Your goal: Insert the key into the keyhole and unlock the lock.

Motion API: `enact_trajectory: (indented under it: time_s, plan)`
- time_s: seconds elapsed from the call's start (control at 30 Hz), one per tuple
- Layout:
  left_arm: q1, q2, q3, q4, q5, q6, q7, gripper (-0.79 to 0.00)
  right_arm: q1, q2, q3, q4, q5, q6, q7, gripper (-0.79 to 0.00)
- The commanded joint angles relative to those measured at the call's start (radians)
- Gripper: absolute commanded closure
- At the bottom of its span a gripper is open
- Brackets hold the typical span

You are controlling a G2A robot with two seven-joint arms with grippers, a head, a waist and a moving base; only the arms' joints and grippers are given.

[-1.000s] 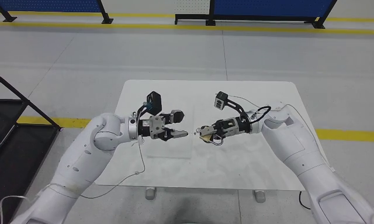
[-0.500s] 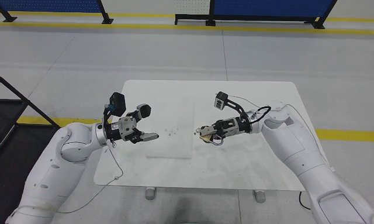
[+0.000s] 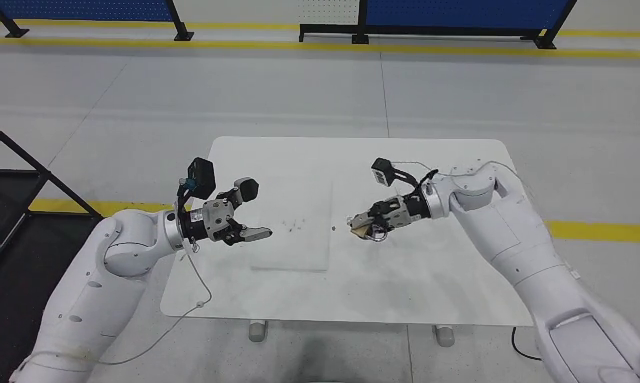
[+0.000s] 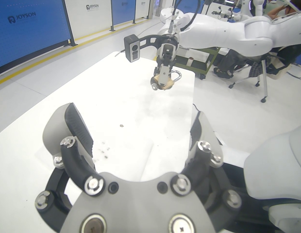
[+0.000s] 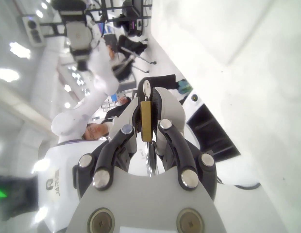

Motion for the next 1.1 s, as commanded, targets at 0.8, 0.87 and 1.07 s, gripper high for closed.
enact_trajectory:
  time_s: [0.8, 0.87, 1.07]
  plan:
    - [0.0, 0.0, 0.0, 0.0, 0.0, 0.0, 0.0, -0.785, 0.168, -0.198, -0.223, 0.516, -0.123, -0.02, -0.037, 0.0]
    - [0.0, 0.0, 0.0, 0.0, 0.0, 0.0, 0.0, -0.785, 0.172, -0.209, -0.22, 0.541, -0.115, -0.039, -0.063, 0.0]
    - [0.0, 0.0, 0.0, 0.0, 0.0, 0.0, 0.0, -0.785, 0.182, -0.237, -0.216, 0.598, -0.11, -0.061, -0.111, 0.0]
